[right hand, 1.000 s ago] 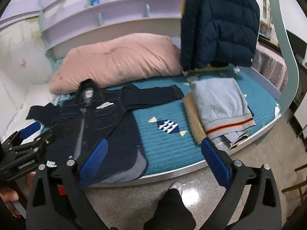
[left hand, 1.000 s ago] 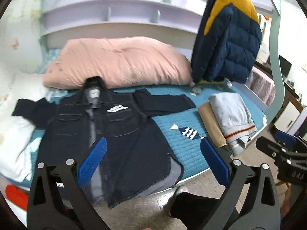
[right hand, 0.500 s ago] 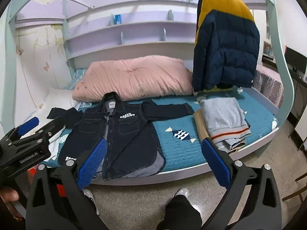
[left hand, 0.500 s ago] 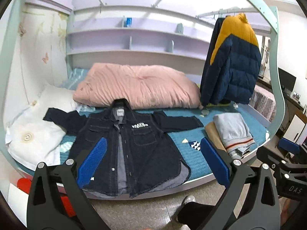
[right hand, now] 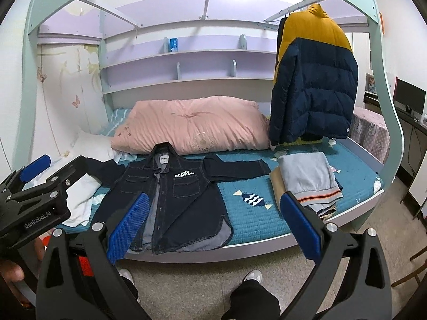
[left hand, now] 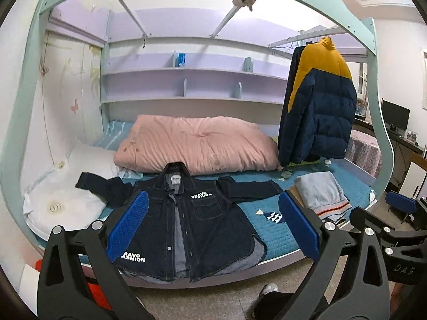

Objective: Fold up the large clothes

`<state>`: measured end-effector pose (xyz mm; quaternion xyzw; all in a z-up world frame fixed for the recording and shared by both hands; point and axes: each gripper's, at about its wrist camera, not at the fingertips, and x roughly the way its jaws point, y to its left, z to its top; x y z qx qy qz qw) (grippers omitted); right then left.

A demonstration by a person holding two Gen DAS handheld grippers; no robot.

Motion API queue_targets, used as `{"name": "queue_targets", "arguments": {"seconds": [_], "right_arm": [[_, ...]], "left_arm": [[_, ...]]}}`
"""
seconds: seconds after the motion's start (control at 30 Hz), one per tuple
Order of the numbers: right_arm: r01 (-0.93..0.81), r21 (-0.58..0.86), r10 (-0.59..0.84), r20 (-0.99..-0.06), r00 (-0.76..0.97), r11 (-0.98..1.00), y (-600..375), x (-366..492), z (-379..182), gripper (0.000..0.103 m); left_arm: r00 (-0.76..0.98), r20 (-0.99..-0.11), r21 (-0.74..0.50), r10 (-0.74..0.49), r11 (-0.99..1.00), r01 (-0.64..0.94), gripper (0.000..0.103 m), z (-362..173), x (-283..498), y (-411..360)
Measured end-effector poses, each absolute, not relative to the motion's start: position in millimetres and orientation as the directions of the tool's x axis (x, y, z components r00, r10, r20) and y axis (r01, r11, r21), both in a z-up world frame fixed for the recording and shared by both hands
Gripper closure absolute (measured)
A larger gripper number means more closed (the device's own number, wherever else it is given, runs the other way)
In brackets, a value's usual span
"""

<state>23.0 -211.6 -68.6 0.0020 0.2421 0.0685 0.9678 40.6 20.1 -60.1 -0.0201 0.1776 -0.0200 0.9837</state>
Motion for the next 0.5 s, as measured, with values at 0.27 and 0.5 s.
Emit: {"name": "queue_targets", "arguments": {"seconds": [0.27, 0.5], "right_arm": [[-0.135, 0.038, 0.138, -0.454, 0.88, 0.99, -211, 13, -64, 0.008], [-0.137, 0.035, 0.139, -0.435, 0.89, 0.99, -212, 8, -61, 0.008]], "left_arm": [[0.947, -0.316, -0.04, -0.06, 0.998, 0.05, 0.005, -54, 29, 17], [0.953, -0.296, -0.023, -0.057, 0.998, 0.053, 0.005, -51, 24, 13]]}}
